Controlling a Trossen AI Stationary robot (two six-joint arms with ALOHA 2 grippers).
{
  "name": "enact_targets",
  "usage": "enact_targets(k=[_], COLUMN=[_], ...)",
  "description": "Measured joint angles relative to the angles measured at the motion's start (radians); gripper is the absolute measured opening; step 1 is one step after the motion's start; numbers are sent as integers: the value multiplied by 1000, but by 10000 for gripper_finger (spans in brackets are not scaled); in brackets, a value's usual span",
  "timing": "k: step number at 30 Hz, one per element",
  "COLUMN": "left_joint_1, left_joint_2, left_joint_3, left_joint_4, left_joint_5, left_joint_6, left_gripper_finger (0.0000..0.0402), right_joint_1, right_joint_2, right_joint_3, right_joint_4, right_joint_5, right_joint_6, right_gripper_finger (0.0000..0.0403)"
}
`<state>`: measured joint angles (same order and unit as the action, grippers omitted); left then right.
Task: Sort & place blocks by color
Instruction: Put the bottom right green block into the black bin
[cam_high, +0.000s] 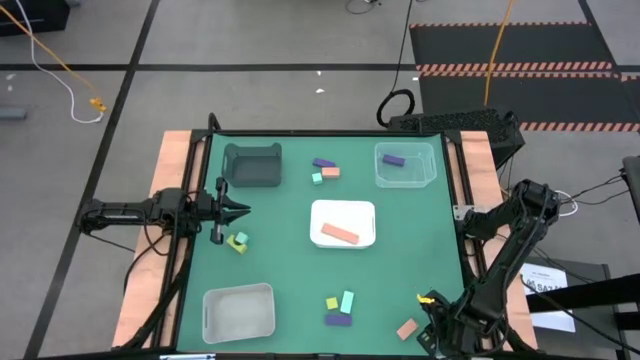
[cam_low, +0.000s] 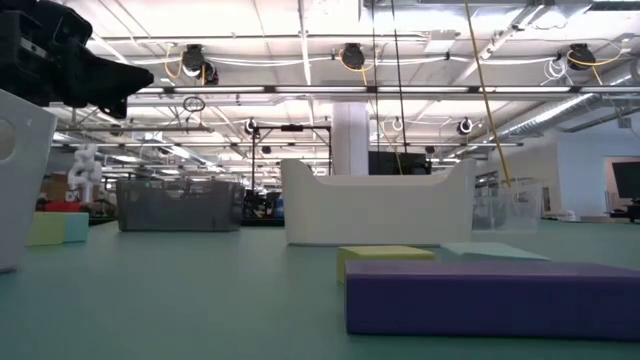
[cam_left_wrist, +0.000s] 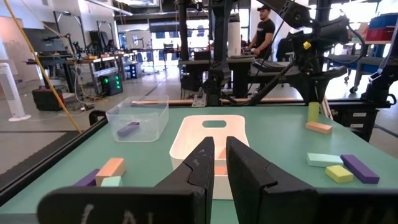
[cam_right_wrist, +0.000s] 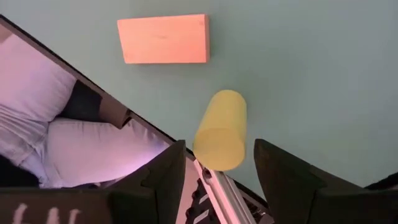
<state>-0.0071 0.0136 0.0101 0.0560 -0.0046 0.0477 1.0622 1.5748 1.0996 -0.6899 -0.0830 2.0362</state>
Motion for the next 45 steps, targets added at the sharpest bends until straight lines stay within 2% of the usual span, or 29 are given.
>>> enact_targets(k=[7,10,14,19,21,23,26,30,32,39,45], left_joint_1=[0,0,0,0,0,0,0,0,0,0,0], left_joint_2=[0,0,0,0,0,0,0,0,0,0,0], left_joint_3=[0,0,0,0,0,0,0,0,0,0,0], left_joint_4=[0,0,0,0,0,0,0,0,0,0,0], left_joint_5=[0,0,0,0,0,0,0,0,0,0,0], left_joint_6=[0,0,0,0,0,0,0,0,0,0,0], left_gripper_finger=[47,47,47,47,47,47,47,47,47,47,47], right_joint_1=[0,0,0,-1,-6,-14,-35,-68,-91,-216,-340], right_joint_2=[37,43,42,43,44,43,33,9,-7,-34,-34], right_joint_3=[0,0,1,1,1,0,1,0,0,0,0], right_joint_4=[9,12,12,49,88,149,201,191,192,277,503], right_joint_5=[0,0,0,9,56,150,240,310,380,721,763], right_joint_6=[10,12,15,21,18,-27,-123,-237,-329,-810,-1241], right_gripper_finger=[180,160,110,109,109,109,109,109,109,109,109])
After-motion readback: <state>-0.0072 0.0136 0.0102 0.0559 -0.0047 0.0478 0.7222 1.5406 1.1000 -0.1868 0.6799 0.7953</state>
